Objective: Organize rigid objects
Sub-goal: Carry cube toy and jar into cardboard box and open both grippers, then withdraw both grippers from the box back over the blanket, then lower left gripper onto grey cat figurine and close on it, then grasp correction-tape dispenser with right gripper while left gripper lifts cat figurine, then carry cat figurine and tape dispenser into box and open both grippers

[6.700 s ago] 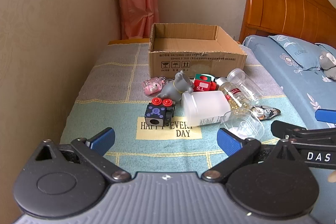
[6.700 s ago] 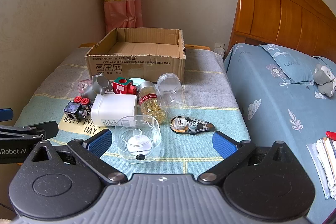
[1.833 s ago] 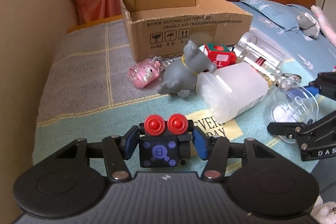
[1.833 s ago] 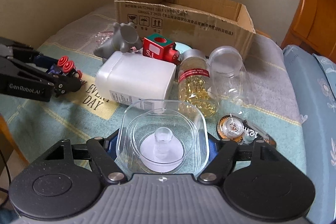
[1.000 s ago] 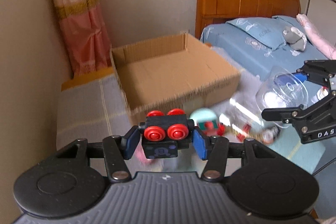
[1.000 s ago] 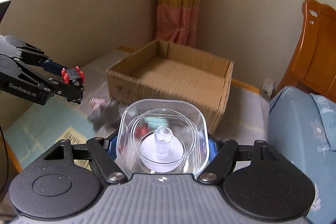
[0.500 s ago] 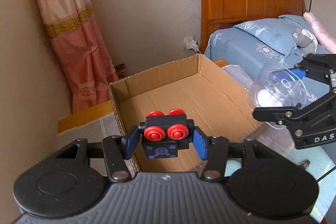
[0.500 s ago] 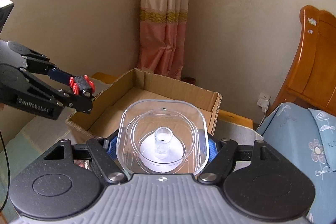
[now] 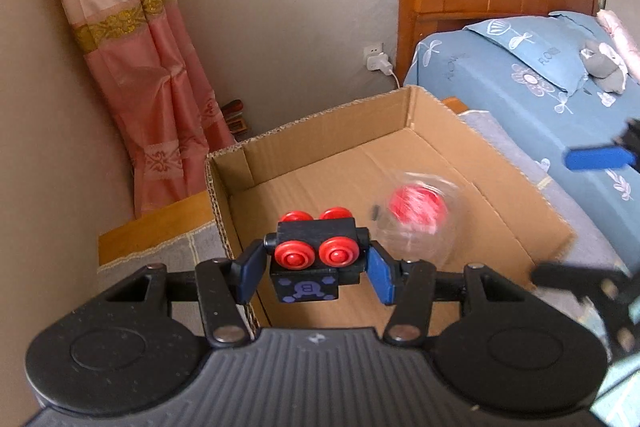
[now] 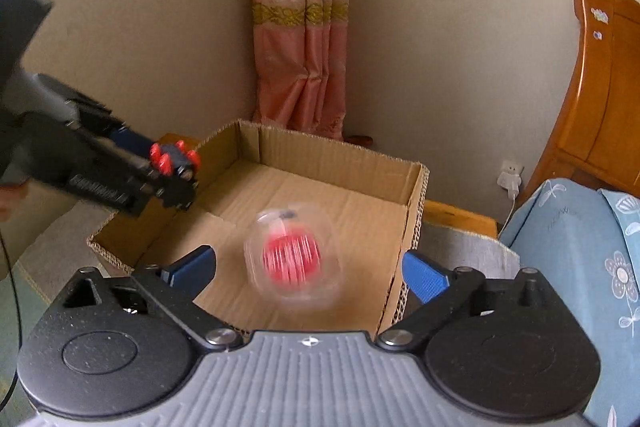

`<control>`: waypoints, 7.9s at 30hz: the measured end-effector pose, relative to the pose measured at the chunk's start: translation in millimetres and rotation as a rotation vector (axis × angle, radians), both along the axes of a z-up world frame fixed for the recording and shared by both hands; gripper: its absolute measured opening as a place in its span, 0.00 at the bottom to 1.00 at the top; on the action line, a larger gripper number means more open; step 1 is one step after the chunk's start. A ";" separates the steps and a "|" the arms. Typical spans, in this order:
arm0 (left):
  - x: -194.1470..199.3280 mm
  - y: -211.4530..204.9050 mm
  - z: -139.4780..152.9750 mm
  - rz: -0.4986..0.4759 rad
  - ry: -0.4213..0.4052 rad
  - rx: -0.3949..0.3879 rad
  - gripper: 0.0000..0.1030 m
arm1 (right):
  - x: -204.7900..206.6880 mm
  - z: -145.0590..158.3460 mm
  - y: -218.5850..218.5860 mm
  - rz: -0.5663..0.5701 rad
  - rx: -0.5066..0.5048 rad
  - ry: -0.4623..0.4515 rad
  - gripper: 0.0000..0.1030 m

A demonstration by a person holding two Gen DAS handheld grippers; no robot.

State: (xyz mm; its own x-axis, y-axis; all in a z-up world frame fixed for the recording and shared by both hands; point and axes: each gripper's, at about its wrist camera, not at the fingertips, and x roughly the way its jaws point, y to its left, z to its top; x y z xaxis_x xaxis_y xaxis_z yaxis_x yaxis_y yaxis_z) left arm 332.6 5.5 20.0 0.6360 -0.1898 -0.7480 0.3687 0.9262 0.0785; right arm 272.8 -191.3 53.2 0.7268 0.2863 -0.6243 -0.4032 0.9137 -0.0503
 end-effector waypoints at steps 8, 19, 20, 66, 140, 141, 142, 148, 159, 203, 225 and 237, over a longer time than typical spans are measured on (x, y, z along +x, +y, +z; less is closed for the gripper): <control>37.9 -5.7 -5.8 0.025 0.011 0.024 0.52 | -8.3 -4.4 -9.9 -0.007 0.002 0.014 0.99; 51.5 2.2 -1.0 0.119 -0.010 -0.014 0.91 | -19.5 1.4 -21.6 -0.033 0.000 0.002 1.00; 46.8 3.1 2.0 0.117 -0.016 -0.016 0.91 | -21.9 1.6 -22.9 -0.036 -0.002 0.003 1.00; -155.0 40.0 -58.7 0.323 -0.053 -0.134 0.99 | -179.8 -108.1 -53.0 -0.184 -0.040 0.106 1.00; -192.8 14.9 -75.0 0.093 -0.110 -0.168 0.69 | -169.1 -115.0 -57.2 -0.220 0.009 0.056 1.00; -192.3 17.0 -75.1 0.099 -0.107 -0.170 0.67 | -168.8 -115.0 -57.3 -0.217 0.009 0.056 1.00; -192.4 18.9 -75.4 0.104 -0.106 -0.174 0.64 | -168.4 -115.0 -57.5 -0.217 0.008 0.057 1.00; -183.4 21.3 -87.1 0.112 -0.062 -0.184 0.60 | -167.3 -115.5 -56.5 -0.222 0.011 0.048 1.00; -188.7 26.0 -91.3 0.111 -0.037 -0.167 0.53 | -168.3 -115.8 -56.1 -0.227 0.011 0.050 1.00; -190.7 30.7 -73.0 0.018 0.051 -0.096 0.48 | -166.2 -87.4 -65.4 -0.172 -0.004 0.068 0.89; -231.7 40.8 -59.9 -0.019 0.065 -0.068 0.71 | -184.6 -62.0 -56.5 -0.061 -0.023 0.036 0.89; -248.3 43.7 -60.5 -0.013 0.067 -0.070 0.84 | -185.5 -61.1 -48.4 -0.045 -0.020 0.035 0.89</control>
